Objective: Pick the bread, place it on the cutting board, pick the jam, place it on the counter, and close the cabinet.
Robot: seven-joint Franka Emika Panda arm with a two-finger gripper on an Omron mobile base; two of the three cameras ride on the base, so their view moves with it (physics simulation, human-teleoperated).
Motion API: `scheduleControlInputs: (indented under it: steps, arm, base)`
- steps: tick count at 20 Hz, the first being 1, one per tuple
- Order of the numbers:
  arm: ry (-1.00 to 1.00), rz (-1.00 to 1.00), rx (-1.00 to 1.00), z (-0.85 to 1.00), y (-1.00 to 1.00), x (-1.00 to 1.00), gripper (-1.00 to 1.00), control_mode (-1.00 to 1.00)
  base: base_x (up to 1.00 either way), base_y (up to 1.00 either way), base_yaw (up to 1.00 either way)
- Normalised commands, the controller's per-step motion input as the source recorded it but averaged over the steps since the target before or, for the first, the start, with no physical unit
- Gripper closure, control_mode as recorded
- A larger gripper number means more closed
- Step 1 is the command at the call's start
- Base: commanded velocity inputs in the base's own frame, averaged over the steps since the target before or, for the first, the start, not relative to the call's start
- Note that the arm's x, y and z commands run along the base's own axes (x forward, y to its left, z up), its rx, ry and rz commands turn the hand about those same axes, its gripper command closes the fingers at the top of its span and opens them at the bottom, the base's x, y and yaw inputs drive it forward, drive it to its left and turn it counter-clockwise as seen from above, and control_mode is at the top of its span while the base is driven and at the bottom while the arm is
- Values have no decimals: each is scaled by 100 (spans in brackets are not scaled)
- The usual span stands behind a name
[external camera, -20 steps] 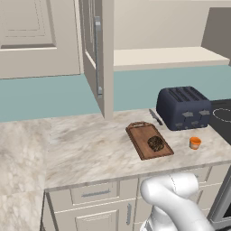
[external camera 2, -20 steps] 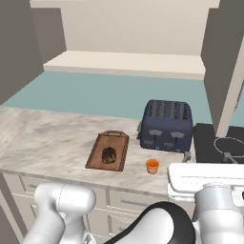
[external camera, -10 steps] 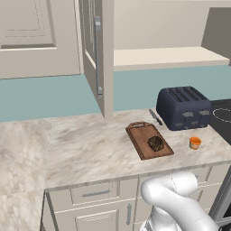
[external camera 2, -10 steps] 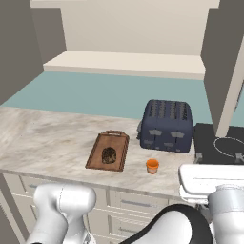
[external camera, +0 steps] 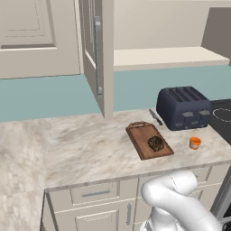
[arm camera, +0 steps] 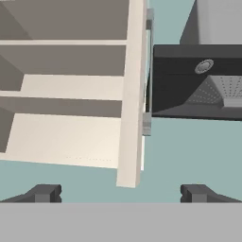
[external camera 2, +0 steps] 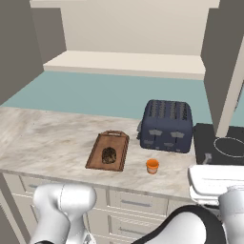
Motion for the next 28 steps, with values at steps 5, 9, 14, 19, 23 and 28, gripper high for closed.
scheduleControlInputs:
  steps: [5,9,14,19,23,28]
  arm:
    - [0,0,0,0,-15,2,-100,-100]
    - [0,0,0,0,-13,8,-100,-100]
    - [0,0,0,0,-8,11,-100,-100]
    - [0,0,0,1,-12,15,-100,-100]
    - [0,0,0,6,-17,6,-100,-100]
    - [0,0,0,8,-16,0,-100,-100]
  base:
    - [0,0,0]
    - [0,0,0]
    - [0,0,0]
    - [0,0,0]
    - [0,0,0]
    - [0,0,0]
